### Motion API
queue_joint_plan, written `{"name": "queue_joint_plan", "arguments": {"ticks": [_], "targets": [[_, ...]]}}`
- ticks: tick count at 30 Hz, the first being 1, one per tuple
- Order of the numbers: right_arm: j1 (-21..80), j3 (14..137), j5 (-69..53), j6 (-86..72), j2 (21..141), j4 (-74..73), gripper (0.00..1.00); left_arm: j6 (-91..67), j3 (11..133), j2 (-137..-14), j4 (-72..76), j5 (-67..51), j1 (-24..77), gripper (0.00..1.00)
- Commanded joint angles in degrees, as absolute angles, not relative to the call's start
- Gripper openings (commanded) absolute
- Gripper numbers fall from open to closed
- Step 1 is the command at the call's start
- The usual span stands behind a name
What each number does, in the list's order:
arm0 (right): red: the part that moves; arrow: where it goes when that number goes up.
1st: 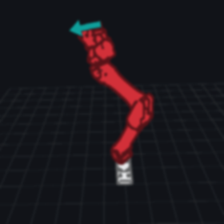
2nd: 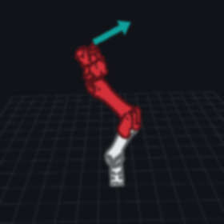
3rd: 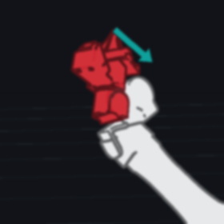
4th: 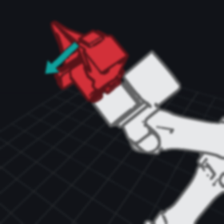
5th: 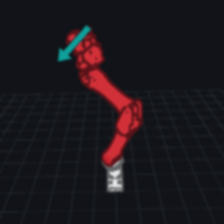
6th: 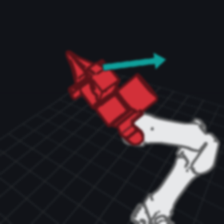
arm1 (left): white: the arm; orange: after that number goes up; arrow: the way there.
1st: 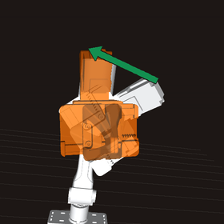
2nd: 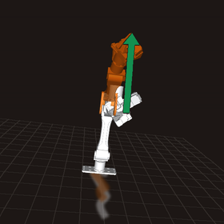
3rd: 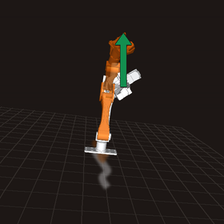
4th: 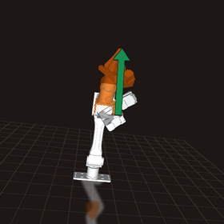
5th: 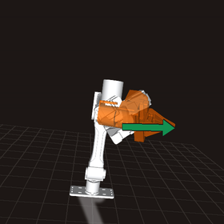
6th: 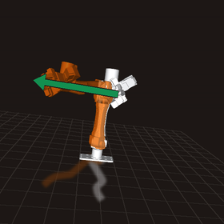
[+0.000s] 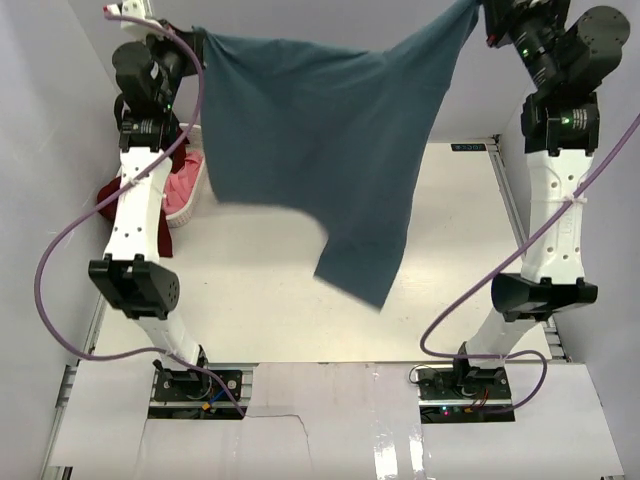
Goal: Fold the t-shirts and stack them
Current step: Flatten out the tshirt
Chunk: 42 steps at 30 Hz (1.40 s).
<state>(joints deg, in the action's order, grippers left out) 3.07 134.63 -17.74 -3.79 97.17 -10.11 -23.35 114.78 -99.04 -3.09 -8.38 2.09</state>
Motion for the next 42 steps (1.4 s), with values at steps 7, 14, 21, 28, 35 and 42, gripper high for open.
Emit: {"name": "queue_joint_plan", "arguments": {"ticks": [7, 14, 21, 28, 35, 42], "targets": [[-1.23, 117.66, -23.64, -9.14, 85.62, 0.46, 0.08, -23.29, 108.86, -91.98, -1.51, -8.71, 1.93, 0.00], [-0.53, 74.66, -27.68, -18.87, 63.40, -2.07, 0.08, -26.01, 70.17, -69.57, -3.33, -5.36, 1.85, 0.00], [-0.09, 48.61, -24.54, -21.01, 49.93, -20.95, 0.08, -27.51, 47.03, -59.25, -14.48, -5.97, 2.02, 0.00], [1.58, 60.19, -21.01, -14.60, 47.99, -50.49, 0.08, -31.90, 48.69, -56.26, -30.92, -16.51, 2.02, 0.00], [2.29, 62.15, -18.98, -12.83, 44.57, -58.19, 0.08, -33.75, 45.36, -50.38, -38.14, -21.89, 2.02, 0.00], [2.37, 59.58, -18.99, -12.22, 46.57, -52.04, 0.08, -31.73, 46.74, -54.84, -36.48, -16.53, 2.02, 0.00]]}}
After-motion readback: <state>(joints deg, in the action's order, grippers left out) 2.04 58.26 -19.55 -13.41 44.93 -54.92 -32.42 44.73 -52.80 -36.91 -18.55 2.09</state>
